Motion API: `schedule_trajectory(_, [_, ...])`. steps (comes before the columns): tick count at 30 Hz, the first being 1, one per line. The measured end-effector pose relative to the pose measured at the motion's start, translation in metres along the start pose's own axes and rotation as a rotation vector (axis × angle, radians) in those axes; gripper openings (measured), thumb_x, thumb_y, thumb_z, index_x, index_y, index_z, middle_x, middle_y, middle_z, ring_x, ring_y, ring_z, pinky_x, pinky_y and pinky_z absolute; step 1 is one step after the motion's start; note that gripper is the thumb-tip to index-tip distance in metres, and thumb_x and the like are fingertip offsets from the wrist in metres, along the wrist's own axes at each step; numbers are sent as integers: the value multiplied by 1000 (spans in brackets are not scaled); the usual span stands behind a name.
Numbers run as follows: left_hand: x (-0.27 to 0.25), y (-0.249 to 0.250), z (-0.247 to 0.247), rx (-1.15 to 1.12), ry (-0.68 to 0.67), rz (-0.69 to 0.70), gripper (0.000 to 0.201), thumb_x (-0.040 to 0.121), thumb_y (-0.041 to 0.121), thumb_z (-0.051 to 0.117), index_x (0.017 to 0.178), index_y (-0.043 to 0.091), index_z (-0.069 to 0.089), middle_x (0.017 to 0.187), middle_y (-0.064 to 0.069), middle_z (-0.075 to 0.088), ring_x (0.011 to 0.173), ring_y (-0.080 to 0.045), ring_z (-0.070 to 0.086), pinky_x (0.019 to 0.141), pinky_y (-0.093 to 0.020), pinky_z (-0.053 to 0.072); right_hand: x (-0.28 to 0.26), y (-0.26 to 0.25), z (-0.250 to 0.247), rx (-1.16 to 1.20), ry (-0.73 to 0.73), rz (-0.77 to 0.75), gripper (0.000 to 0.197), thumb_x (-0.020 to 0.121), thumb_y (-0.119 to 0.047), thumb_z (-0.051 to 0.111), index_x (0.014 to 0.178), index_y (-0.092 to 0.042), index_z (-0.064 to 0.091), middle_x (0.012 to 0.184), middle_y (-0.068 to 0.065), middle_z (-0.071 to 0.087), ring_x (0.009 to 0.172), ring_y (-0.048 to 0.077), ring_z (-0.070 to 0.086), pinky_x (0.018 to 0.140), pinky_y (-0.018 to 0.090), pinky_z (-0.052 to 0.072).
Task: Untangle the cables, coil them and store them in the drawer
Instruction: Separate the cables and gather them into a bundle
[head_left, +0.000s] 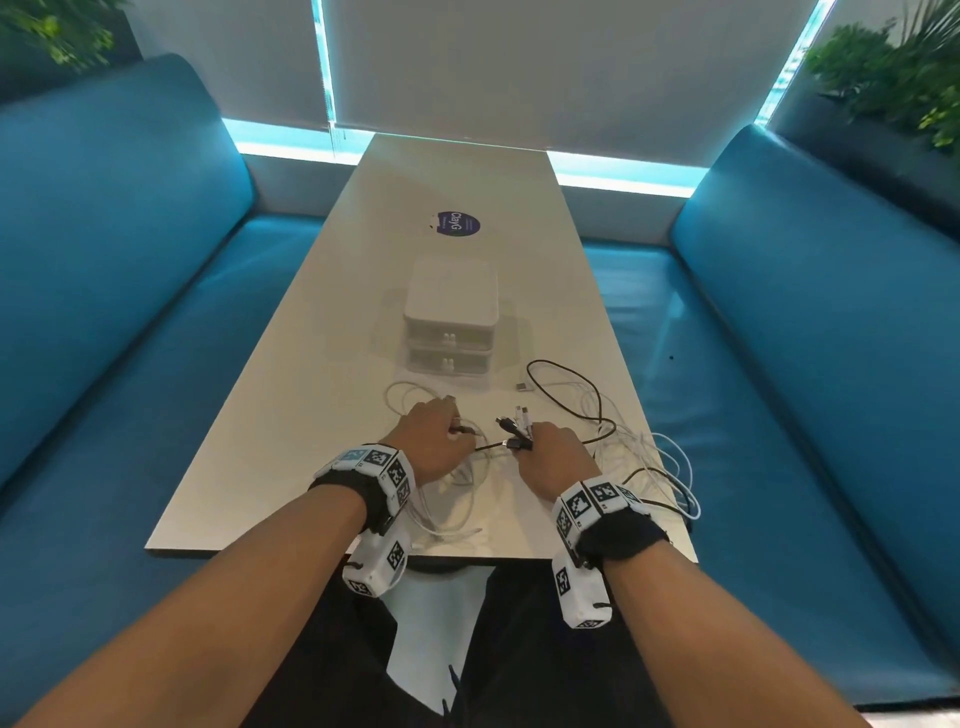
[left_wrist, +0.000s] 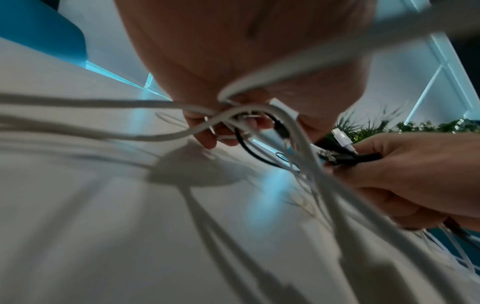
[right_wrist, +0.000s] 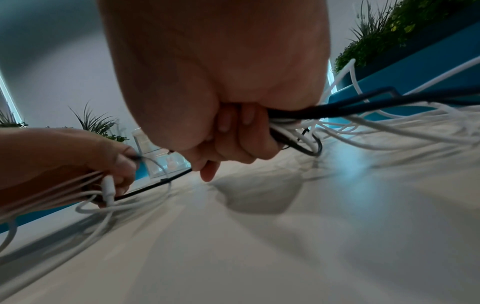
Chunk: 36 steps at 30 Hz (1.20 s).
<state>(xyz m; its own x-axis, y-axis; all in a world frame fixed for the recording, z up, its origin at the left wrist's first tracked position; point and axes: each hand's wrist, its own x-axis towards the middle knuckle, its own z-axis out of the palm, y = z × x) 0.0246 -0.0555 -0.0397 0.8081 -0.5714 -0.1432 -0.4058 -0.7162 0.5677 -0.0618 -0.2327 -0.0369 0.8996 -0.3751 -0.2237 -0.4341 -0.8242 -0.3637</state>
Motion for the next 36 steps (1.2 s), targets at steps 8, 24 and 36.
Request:
schedule_trajectory(8, [5,-16,-7,28,14,-9,20,90,40,56,91,22,46,96,-1,54,91,-26,56,77,-41,47,2,1,0,-33,10,45,29,96,-32,48,116,-12,57,112,12,63,100,30,63,81,38,52])
schedule_trajectory(24, [-7,2,1,447,25,203,24,94,40,51,110,27,63,122,5,53,120,-19,44,103,-43,31,-3,0,-4,-29,33,-2,27,97,-27,47,115,-12,59,109,12,64,97,31,64,77,36,51])
schedule_trajectory(36, [-1,-11,-13,627,-12,172,24,99,23,48,119,31,55,122,4,51,116,-25,41,94,-42,33,2,12,-23,49,128,136,23,95,-28,51,111,-16,63,108,9,67,99,31,65,81,37,52])
